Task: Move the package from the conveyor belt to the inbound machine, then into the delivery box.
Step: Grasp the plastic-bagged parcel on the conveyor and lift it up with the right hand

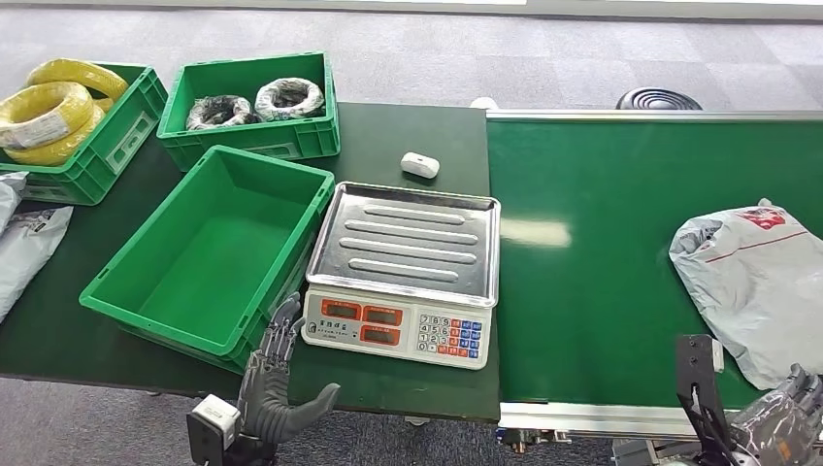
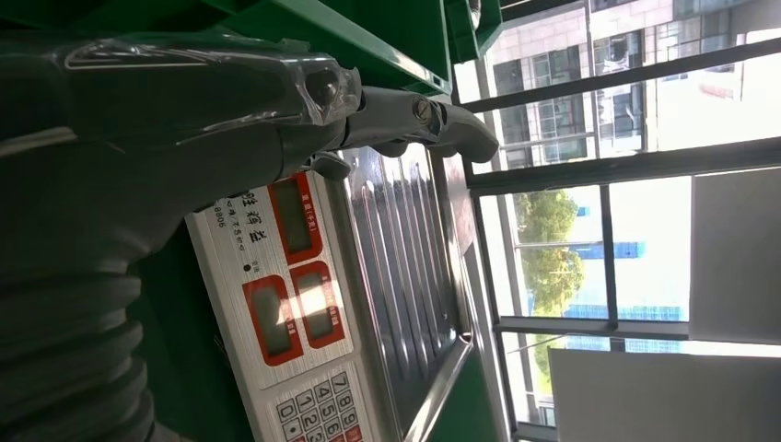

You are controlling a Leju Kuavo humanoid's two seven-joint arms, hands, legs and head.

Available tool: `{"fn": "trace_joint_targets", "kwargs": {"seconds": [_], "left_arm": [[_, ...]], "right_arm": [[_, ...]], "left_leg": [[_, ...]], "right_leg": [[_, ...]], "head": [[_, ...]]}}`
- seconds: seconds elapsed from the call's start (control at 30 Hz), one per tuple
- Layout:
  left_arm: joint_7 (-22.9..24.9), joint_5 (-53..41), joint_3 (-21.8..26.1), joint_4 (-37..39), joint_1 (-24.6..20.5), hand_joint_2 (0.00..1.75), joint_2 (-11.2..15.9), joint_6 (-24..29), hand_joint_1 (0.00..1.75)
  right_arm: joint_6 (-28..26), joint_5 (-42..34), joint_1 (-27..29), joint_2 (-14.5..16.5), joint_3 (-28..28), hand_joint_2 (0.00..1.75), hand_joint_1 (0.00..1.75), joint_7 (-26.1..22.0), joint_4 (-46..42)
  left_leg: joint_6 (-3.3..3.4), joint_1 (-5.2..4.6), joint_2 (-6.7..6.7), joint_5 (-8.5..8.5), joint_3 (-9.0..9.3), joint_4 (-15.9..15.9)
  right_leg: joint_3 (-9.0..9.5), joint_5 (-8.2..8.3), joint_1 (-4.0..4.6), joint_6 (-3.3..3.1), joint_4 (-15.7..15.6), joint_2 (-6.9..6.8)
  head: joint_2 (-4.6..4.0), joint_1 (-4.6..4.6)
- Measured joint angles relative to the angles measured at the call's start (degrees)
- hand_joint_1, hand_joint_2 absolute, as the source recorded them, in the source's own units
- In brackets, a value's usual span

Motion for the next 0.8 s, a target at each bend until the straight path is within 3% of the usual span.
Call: {"fn": "trace_joint_targets", "kwargs": {"seconds": [0.23, 0.43, 0.53, 0.67, 0.8], "left_arm": [[-0.1, 0.0, 0.1, 1.2, -0.5, 1.75, 0.1, -0.2, 0.0], [0.0, -0.3, 0.5, 1.3, -0.5, 1.75, 0.2, 0.2, 0.0], [0.5, -0.8, 0.9, 1.2, -0.4, 1.75, 0.2, 0.5, 0.0], [1.0, -1.3, 1.7, 0.4, 0.0, 1.75, 0.0, 0.7, 0.0], [1.4, -1.7, 2.2, -0.6, 0.3, 1.75, -0.3, 0.9, 0.0]], "right_arm": [[11.2, -8.2, -1.7, -2.8, -2.8, 1.75, 0.0, -0.9, 3.3], [13.3, -11.5, -4.1, -4.7, -3.6, 1.75, 0.0, -2.7, 5.2], [10.8, -9.3, -5.4, -5.3, -3.7, 1.75, 0.0, -2.3, 5.8], [2.1, -4.1, -7.1, -5.6, -3.7, 1.75, 0.0, -2.4, 5.9], [-5.6, 6.2, -7.8, -5.5, -3.7, 1.75, 0.0, -1.0, 4.7]], "left_leg": [[0.0, 0.0, 0.01, 0.0, -0.01, 0.0], [0.0, 0.0, 0.01, 0.0, -0.01, 0.0], [0.0, 0.0, 0.01, 0.0, 0.0, 0.0], [0.0, 0.0, 0.0, 0.01, 0.0, 0.0], [0.0, 0.0, -0.02, 0.0, -0.01, 0.0]], "right_leg": [[0.0, 0.0, 0.01, 0.0, 0.0, 0.01], [0.01, 0.0, 0.01, 0.0, 0.0, 0.0], [0.01, 0.0, 0.01, 0.0, 0.0, 0.0], [0.01, 0.01, 0.01, 0.0, 0.0, 0.0], [0.01, 0.0, 0.01, 0.0, 0.0, 0.0]], "head": [[0.01, -0.01], [0.01, 0.01], [0.01, 0.0], [0.01, -0.01], [0.0, -0.01]]}}
